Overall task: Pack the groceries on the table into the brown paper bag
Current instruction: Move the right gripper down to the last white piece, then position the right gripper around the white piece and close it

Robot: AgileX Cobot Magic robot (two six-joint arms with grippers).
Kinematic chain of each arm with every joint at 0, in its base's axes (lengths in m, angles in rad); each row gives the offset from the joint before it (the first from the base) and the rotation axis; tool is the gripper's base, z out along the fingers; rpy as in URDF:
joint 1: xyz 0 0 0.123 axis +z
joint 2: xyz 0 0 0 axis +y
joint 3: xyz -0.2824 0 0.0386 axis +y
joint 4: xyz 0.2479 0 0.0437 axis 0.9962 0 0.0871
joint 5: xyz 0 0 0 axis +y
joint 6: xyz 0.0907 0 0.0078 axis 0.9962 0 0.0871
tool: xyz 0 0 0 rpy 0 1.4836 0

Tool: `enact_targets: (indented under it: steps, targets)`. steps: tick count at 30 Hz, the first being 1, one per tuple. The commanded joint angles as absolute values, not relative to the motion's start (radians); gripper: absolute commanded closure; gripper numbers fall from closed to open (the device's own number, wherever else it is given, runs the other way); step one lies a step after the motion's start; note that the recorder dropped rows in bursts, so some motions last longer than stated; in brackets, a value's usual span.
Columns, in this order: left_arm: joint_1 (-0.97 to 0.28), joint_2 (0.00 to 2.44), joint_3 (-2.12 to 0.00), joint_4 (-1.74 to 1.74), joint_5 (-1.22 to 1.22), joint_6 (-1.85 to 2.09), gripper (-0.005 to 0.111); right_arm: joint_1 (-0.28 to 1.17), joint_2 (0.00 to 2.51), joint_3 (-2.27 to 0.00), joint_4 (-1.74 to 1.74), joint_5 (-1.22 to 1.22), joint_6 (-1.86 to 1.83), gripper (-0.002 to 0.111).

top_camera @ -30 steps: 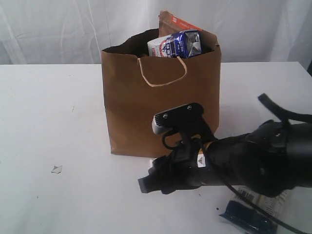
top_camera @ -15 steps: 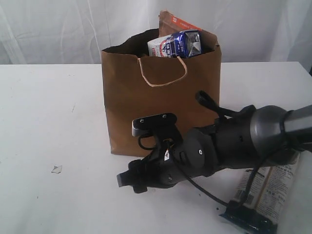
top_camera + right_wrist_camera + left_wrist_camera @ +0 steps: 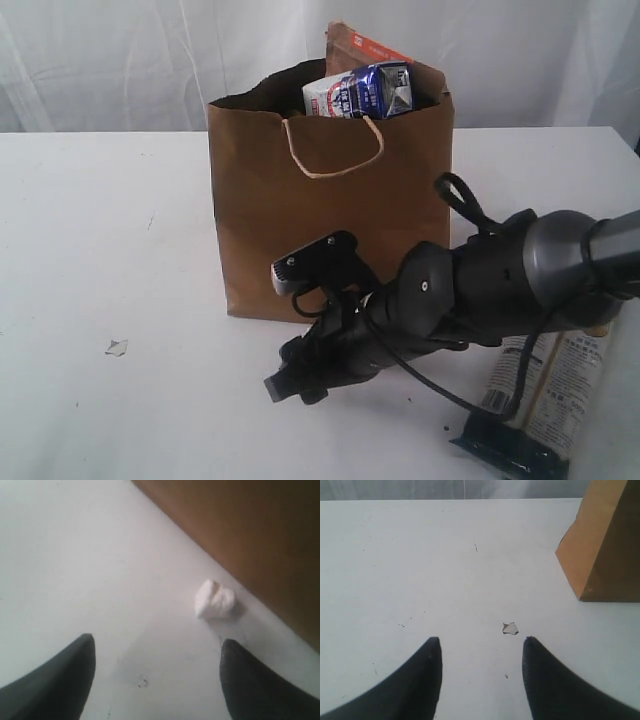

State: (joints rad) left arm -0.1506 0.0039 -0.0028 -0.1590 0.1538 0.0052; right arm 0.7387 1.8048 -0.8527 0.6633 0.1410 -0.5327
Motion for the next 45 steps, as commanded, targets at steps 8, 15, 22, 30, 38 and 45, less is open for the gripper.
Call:
enact_targets:
  steps: [8,15,22,30,38,45]
  targets:
    - [-0.148,0.0,0.0,-0.166,0.158,0.009,0.054,0.726,1.746,-0.817,0.158,0.222,0.152,0.042]
    - [-0.148,0.0,0.0,-0.166,0.158,0.009,0.054,0.706,1.678,-0.815,0.159,0.283,0.119,0.042]
    - [-0.148,0.0,0.0,-0.166,0.158,0.009,0.054,0.706,1.624,-0.815,0.117,0.287,0.171,0.043]
    - [-0.148,0.0,0.0,-0.166,0.158,0.009,0.054,0.706,1.525,-0.78,-0.02,0.257,0.354,0.05]
    - [-0.148,0.0,0.0,-0.166,0.158,0.009,0.054,0.697,1.428,-0.706,0.523,0.22,-0.2,0.045]
    - [-0.148,0.0,0.0,-0.166,0.158,0.009,0.054,0.697,1.428,-0.672,0.784,0.154,-0.525,0.044]
